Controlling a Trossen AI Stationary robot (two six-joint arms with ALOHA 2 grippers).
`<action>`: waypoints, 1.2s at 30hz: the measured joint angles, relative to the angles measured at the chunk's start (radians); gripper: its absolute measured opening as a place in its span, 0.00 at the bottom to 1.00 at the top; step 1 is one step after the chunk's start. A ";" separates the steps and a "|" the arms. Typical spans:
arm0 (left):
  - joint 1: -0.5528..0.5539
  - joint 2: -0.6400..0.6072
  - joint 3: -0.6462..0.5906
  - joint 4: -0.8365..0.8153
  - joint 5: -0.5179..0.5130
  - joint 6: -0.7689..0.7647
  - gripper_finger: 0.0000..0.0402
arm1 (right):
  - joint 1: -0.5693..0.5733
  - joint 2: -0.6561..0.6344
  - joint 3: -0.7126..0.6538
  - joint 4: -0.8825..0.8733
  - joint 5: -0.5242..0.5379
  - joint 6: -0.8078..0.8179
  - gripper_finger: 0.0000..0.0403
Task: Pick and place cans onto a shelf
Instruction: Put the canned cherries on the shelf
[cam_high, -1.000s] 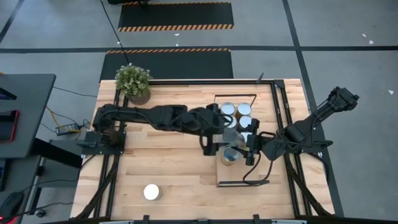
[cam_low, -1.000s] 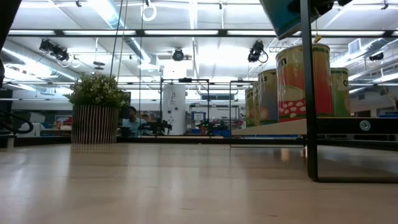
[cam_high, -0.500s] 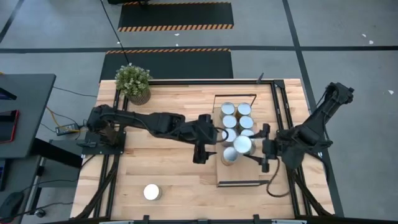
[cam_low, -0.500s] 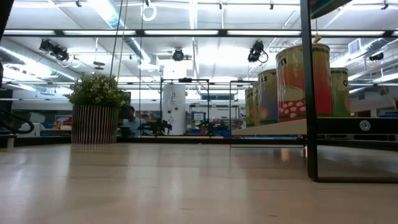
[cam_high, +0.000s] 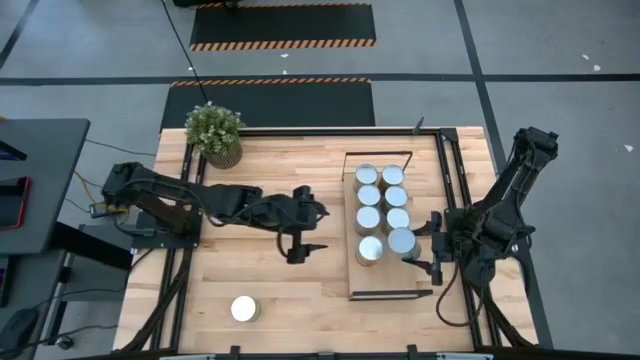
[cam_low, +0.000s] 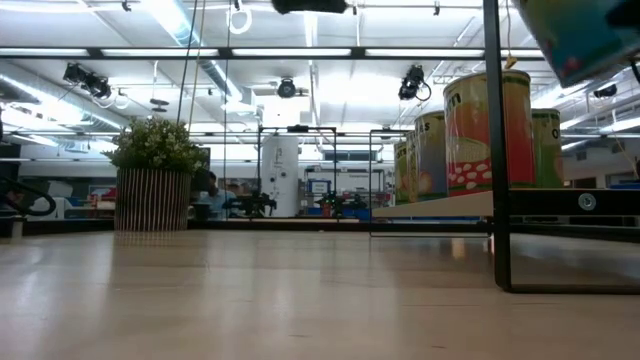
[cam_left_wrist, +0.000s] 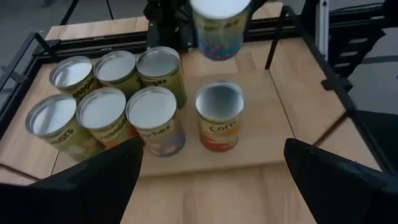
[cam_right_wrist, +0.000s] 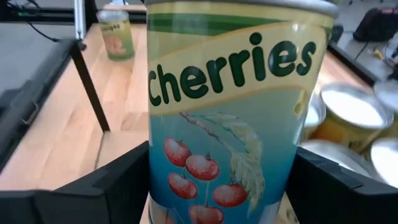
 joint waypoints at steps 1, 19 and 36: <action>-0.006 -0.017 -0.020 0.006 -0.002 -0.010 0.99 | 0.003 0.000 -0.015 -0.004 0.000 0.024 0.79; -0.066 -0.266 -0.442 0.270 0.024 -0.158 0.99 | -0.014 -0.009 -0.293 0.262 -0.090 0.218 0.81; -0.253 -0.352 -0.483 0.032 -0.071 -0.408 0.99 | -0.098 0.058 -0.360 0.374 -0.246 0.152 0.90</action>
